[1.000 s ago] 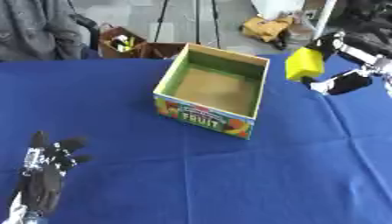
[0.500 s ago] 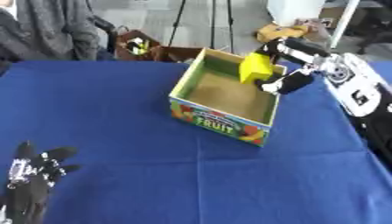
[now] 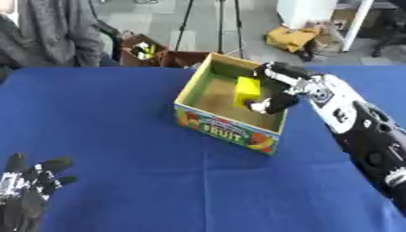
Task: Pick up objects on the table and place them in the box.
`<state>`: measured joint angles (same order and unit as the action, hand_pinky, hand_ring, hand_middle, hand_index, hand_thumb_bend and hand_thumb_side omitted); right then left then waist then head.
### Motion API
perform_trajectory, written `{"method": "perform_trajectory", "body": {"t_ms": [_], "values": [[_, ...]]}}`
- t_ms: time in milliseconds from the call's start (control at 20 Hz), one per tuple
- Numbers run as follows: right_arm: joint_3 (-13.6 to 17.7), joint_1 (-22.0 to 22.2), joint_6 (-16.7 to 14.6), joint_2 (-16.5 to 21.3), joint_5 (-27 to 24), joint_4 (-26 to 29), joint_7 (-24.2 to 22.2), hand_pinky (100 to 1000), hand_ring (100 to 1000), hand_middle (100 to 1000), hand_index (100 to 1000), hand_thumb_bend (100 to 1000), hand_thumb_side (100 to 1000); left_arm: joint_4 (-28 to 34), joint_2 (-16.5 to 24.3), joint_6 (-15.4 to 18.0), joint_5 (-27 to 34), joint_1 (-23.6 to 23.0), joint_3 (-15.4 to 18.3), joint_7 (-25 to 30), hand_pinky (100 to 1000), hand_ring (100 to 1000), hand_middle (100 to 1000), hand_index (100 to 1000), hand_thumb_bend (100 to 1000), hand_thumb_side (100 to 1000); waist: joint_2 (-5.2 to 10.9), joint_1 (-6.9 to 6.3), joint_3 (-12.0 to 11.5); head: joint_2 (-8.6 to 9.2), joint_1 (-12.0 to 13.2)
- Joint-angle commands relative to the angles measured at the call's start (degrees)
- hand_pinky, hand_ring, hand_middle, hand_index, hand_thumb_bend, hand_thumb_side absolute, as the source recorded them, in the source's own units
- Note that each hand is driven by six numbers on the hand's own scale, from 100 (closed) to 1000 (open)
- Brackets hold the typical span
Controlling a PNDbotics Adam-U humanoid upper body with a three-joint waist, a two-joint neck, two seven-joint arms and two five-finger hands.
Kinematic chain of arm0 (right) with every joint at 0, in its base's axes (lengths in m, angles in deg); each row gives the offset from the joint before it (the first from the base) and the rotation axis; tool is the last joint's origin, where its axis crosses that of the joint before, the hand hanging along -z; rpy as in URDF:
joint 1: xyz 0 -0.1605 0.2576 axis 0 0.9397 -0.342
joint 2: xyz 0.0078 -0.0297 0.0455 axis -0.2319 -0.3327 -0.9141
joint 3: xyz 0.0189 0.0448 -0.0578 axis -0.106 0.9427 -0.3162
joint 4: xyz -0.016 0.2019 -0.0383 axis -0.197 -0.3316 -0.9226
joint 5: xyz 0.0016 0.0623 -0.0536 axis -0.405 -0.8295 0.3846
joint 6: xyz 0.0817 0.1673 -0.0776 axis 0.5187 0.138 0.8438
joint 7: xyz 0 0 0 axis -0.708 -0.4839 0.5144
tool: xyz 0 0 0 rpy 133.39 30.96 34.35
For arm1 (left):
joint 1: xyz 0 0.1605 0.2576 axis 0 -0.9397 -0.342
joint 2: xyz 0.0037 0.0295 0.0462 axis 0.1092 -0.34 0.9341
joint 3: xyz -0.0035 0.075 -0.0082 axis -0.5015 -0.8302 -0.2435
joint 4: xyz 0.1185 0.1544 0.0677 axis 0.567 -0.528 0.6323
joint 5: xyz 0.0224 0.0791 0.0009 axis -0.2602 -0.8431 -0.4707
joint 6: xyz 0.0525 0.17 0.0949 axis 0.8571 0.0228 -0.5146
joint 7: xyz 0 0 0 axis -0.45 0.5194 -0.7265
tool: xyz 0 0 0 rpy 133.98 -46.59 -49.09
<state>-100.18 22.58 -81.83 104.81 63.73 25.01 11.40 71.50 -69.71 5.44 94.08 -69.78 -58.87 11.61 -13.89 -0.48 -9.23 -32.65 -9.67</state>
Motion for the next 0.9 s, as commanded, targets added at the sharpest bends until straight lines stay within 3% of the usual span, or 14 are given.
{"method": "perform_trajectory", "body": {"t_ms": [50, 300, 400, 500, 650, 900], "values": [[-0.61, -1.29, -1.29, 0.74, 2.28, 2.07, -1.31, 895, 893, 853, 858, 481, 593, 1.01, 0.36, 0.11, 0.12, 0.55, -0.16, 0.30, 732, 860, 707, 666, 482, 1000, 0.87, -0.01, 0.24, 0.34, -0.16], [-1.55, -0.21, -2.10, 1.62, 1.20, 6.18, -2.50, 906, 911, 893, 882, 508, 602, 0.97, 0.38, 0.18, 0.06, 0.37, 0.04, 0.29, 732, 860, 707, 666, 483, 1000, 1.11, 0.18, 1.25, 0.14, 0.23], [-1.74, 0.77, -2.32, 3.07, -2.01, 10.11, -0.87, 862, 877, 814, 850, 388, 591, 0.94, 0.50, 0.21, 0.01, 0.13, 0.23, 0.18, 732, 860, 707, 666, 484, 1000, 1.37, 0.30, 2.45, 0.00, 0.93], [-1.89, 2.41, -1.01, 4.91, -7.03, 14.66, 1.52, 832, 861, 791, 843, 346, 568, 0.90, 0.64, 0.30, -0.04, -0.16, 0.53, -0.04, 733, 861, 706, 666, 484, 1000, 1.60, 0.42, 3.66, -0.14, 1.77], [-1.48, 5.65, 2.44, 8.00, -16.34, 22.34, 5.47, 799, 855, 779, 833, 100, 651, 0.89, 0.96, 0.47, -0.11, -0.45, 1.15, -0.54, 732, 861, 707, 666, 485, 1000, 2.05, 0.64, 5.65, -0.50, 3.19], [1.49, 16.46, 10.58, 13.52, -35.69, 38.00, 13.53, 751, 847, 757, 823, 100, 792, 1.05, 1.19, 0.74, -0.12, -0.61, 2.25, -1.64, 731, 860, 705, 665, 484, 1000, 2.31, 0.56, 8.44, -0.46, 5.95]]}}
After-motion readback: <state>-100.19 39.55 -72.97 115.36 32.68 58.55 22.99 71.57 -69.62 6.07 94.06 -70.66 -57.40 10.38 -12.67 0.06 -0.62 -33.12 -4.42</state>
